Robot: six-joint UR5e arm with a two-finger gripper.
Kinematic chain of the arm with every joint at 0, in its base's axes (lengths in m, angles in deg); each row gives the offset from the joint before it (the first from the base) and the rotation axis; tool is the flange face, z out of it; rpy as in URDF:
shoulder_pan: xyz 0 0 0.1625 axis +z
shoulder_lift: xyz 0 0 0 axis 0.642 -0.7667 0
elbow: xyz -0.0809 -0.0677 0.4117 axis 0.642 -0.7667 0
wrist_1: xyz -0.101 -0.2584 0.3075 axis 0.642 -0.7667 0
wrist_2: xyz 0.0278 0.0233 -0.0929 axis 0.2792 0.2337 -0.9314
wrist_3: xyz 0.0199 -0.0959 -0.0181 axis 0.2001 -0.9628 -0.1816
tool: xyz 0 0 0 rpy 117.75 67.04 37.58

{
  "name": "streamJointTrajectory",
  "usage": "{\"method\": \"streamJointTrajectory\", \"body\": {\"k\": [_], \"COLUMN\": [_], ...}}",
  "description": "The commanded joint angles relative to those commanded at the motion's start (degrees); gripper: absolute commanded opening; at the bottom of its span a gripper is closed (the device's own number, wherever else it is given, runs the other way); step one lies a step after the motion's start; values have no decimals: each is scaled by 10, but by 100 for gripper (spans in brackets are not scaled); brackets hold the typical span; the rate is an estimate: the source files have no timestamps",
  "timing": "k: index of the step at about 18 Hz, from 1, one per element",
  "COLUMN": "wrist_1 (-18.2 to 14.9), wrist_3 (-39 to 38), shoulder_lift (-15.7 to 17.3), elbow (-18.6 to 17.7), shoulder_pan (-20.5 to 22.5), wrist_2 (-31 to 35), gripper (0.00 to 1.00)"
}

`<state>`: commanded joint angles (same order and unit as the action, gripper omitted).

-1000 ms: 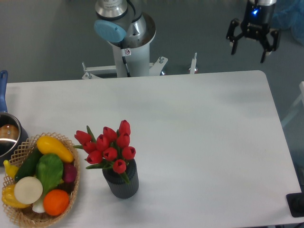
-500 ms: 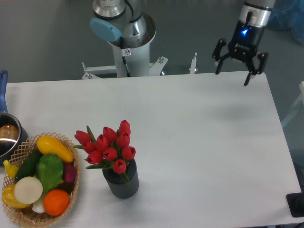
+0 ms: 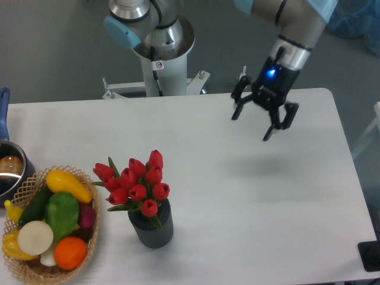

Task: Pick up the flowers from the vase
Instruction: 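Move the open gripper down toward the red tulip bouquet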

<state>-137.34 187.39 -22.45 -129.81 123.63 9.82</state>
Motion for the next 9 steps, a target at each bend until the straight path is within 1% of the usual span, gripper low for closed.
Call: {"method": "streamJointTrajectory", "body": {"k": [3, 4, 7, 9], "wrist_1": [40, 47, 51, 52], "wrist_3": [0, 0, 0, 0], "shoulder_lift": [-22, -29, -57, -71], "elbow": [1, 2, 22, 26], "shoulder_pan": [-23, -29, -47, -55], "wrist_2": [-45, -53, -63, -62], "gripper": [100, 100, 100, 100]}}
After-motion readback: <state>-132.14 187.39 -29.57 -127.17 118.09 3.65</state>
